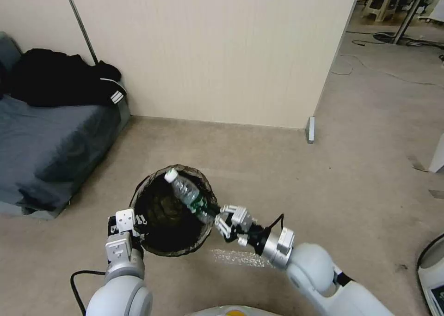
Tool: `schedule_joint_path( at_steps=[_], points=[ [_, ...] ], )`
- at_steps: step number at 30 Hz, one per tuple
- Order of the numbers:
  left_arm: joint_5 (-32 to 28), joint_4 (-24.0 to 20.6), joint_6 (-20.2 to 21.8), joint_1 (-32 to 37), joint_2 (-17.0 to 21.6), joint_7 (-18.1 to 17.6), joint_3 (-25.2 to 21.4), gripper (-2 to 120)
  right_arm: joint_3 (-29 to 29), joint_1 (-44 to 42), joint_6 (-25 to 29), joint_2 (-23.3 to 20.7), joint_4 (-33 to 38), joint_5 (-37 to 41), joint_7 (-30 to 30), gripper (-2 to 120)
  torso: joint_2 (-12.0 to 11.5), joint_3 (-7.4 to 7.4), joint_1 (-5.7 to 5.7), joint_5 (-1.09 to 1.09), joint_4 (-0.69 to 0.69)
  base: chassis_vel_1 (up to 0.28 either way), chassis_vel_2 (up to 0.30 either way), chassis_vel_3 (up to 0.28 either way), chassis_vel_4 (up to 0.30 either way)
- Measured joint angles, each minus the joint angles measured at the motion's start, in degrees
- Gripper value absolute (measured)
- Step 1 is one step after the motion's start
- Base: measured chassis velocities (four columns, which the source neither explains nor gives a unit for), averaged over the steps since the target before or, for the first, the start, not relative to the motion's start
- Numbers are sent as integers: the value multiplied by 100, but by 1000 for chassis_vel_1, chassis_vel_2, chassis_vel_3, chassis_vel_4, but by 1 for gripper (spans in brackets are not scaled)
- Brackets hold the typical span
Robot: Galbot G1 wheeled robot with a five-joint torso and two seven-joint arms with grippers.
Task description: Pick up the trash bin, then pick up the garbage from the floor and place it into the trash bin.
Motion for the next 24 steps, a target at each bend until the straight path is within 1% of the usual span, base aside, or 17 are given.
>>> schedule_joint_path(
  at_steps=[6, 11, 13, 15, 16, 17, 18, 21, 22, 24],
  points=[
    [16, -86, 4, 45, -18, 3, 60, 0, -82, 45, 71, 99, -214, -137, -22, 4, 0, 0, 0, 0, 0, 0, 0, 0, 0],
    [25, -123, 6, 67, -22, 4, 69, 0, -157, 150, 47, 149, -268, -220, 81, 4, 0, 0, 0, 0, 0, 0, 0, 0, 0],
    [29, -139, 8, 89, -19, 4, 71, 0, -222, 250, 43, 184, -313, -316, 151, 13, 0, 0, 0, 0, 1, 0, 0, 0, 0],
    [29, -144, 9, 91, -19, 4, 72, 0, -234, 267, 42, 186, -320, -324, 164, 14, 0, 0, 0, 0, 1, 0, 0, 0, 0],
    [31, -147, 9, 94, -20, 4, 75, 0, -268, 310, 39, 188, -338, -338, 188, 22, 0, 0, 0, 0, 0, 0, 0, 0, 0],
    [32, -147, 10, 96, -20, 4, 79, 0, -288, 342, 37, 188, -345, -350, 201, 28, 0, 0, 0, 0, 0, 0, 0, 0, 0],
    [32, -147, 10, 96, -20, 4, 79, 0, -288, 342, 37, 188, -345, -350, 201, 28, 0, 0, 0, 0, 0, 0, 0, 0, 0],
    [35, -148, 10, 109, -19, 4, 88, 0, -320, 430, 34, 188, -347, -387, 224, 41, 0, 1, 0, 0, 0, 0, 0, 0, 0],
    [35, -148, 10, 109, -19, 4, 88, 0, -320, 430, 34, 188, -347, -387, 224, 41, 0, 1, 0, 0, 0, 0, 0, 0, 0],
    [37, -153, 11, 126, -14, 4, 110, 0, -344, 494, 31, 196, -347, -395, 257, 51, 0, 1, 0, 0, 0, 0, 0, 0, 0]
  ],
)
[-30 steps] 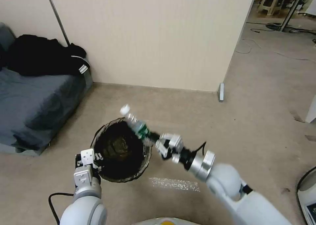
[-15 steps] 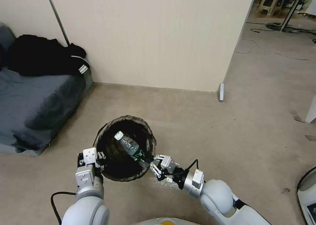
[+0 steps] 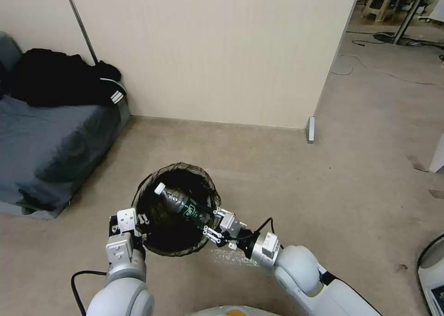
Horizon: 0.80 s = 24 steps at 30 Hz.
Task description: Pick up the trash bin, then pick up the garbage from the floor and place it into the trash bin.
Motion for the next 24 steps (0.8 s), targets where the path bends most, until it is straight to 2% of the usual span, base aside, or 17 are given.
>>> schedule_joint_path(
  at_steps=[13, 19, 21, 24],
  points=[
    [58, 23, -44, 46, 35, 46, 47, 0, -5, 28, 5, 35, 205, -88, 95, 97, 0, 0, 0, 0, 0, 0, 0, 0, 0],
    [59, 95, -107, 16, 140, 149, -46, 0, 149, -109, 81, 39, 730, -174, 393, 100, 0, 0, 0, 0, 1, 0, 0, 0, 0],
    [47, 139, -162, -18, 261, 221, -124, 0, 445, -329, 94, 156, 1215, -218, 691, 100, 0, 0, 0, 0, 1, 0, 0, 0, 0],
    [31, 157, -193, -28, 309, 237, -158, 0, 660, -501, 99, 240, 1437, -274, 830, 100, 0, 0, 0, 0, 1, 0, 0, 0, 0]
  ],
)
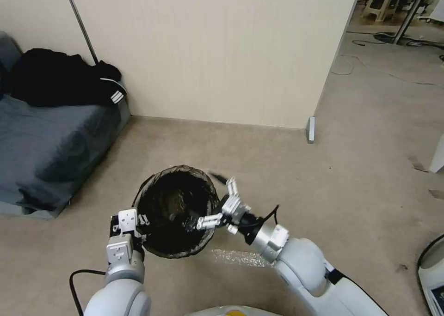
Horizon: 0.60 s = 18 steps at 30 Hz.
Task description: Pick up the trash bin, then pick up the garbage from the floor and place it into the trash bin.
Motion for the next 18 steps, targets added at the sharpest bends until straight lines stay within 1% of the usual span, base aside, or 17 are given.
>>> schedule_joint_path(
  at_steps=[1, 2, 3, 4, 5, 6, 7, 8, 10, 11, 14, 15, 18],
  points=[
    [-26, 22, -30, -8, 74, 17, -43, 0, 300, -302, 21, 146, 284, -99, 215, 100, 0, 0, 0, 0, -1, 0, 0, 0, 0],
    [-26, 22, -30, -8, 74, 17, -43, 0, 300, -302, 21, 146, 284, -99, 215, 100, 0, 0, 0, 0, -1, 0, 0, 0, 0],
    [-46, 30, -41, -10, 118, 18, -64, 0, 483, -502, 58, 253, 440, -174, 375, 100, 0, 0, 0, 0, -3, 0, 0, 0, 0],
    [-90, 35, -71, -5, 185, 25, -87, 0, 751, -869, 167, 458, 623, -324, 698, 100, 0, 0, 0, 1, 0, 0, 0, 0, 0],
    [-112, 40, -90, -7, 230, 26, -100, 0, 879, -1131, 243, 584, 691, -413, 866, 100, 0, 0, 0, -1, -2, 0, 0, 0, 0],
    [-139, 44, -102, -8, 274, 23, -109, 0, 960, -1310, 307, 661, 714, -473, 963, 100, 0, 0, 0, -1, -1, 0, 0, 0, 0],
    [-139, 44, -102, -8, 274, 23, -109, 0, 960, -1310, 307, 661, 714, -473, 963, 100, 0, 0, 0, -1, -1, 0, 0, 0, 0],
    [-188, 48, -109, -15, 338, 20, -120, 0, 1076, -1594, 429, 807, 726, -580, 1093, 100, 0, 0, 0, 2, -3, 0, 0, 0, 0],
    [-307, 53, -113, -38, 468, 2, -154, 0, 1212, -1981, 658, 1036, 658, -804, 1220, 100, 0, -1, 0, 0, -2, 0, 0, 0, 0],
    [-307, 53, -113, -38, 468, 2, -154, 0, 1212, -1981, 658, 1036, 658, -804, 1220, 100, 0, -1, 0, 0, -2, 0, 0, 0, 0],
    [-456, 61, -146, -48, 580, -22, -222, 0, 1293, -2276, 918, 1267, 442, -1089, 1323, 100, 0, 0, 0, 0, -1, 0, 0, 0, 0],
    [-456, 61, -146, -48, 580, -22, -222, 0, 1293, -2276, 918, 1267, 442, -1089, 1323, 100, 0, 0, 0, 0, -1, 0, 0, 0, 0],
    [-544, 59, -181, -8, 640, -24, -276, 0, 1341, -2395, 1125, 1452, 187, -1229, 1382, 100, 0, 0, 0, 0, -1, 0, 0, 0, 0]
  ],
)
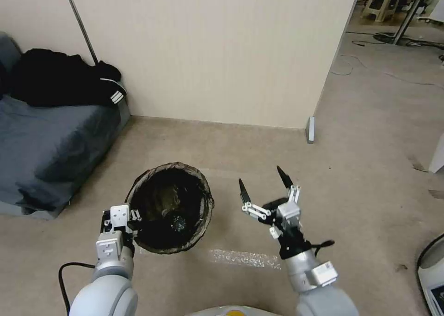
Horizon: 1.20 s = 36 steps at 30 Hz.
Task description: Pick up the trash bin, then pick up the garbage from the floor and place it into the trash bin.
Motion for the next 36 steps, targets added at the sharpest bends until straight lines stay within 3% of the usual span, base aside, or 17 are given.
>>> schedule_joint_path(
  at_steps=[16, 36],
  points=[
    [-76, -138, 47, 114, -118, -34, -16, 0, 97, 206, 272, 164, -438, 106, 290, 100, 0, 0, 1, 1, 0, 12, 12, 12, 13],
    [-26, -161, 70, 184, -245, -67, 3, 0, 60, 523, 236, 78, -404, 309, 226, 100, 0, 0, 0, 0, 0, 108, 104, 111, 104]
  ],
)
